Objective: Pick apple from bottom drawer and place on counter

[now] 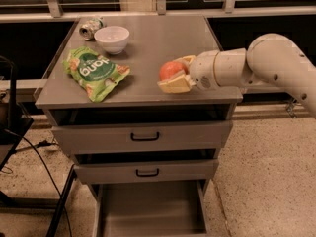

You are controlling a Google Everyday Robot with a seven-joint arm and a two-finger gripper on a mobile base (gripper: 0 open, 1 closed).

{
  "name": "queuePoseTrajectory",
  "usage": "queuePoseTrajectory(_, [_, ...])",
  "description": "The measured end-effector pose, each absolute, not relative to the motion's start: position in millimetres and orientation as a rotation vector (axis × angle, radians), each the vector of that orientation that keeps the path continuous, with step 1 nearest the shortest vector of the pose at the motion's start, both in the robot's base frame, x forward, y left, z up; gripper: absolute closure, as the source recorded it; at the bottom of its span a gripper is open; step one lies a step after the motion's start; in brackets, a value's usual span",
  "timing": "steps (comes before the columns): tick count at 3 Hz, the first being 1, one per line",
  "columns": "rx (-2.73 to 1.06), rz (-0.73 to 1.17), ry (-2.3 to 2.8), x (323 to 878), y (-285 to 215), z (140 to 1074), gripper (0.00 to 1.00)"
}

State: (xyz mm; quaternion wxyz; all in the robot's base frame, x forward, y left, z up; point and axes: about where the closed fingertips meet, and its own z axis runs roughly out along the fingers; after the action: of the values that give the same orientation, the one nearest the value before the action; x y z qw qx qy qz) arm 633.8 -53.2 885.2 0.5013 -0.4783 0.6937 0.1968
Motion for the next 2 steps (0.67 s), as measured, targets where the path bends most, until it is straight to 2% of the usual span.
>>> queuePoseTrajectory(2, [-1.148, 0.445, 1.684, 668.8, -41.2, 881.4, 1.0])
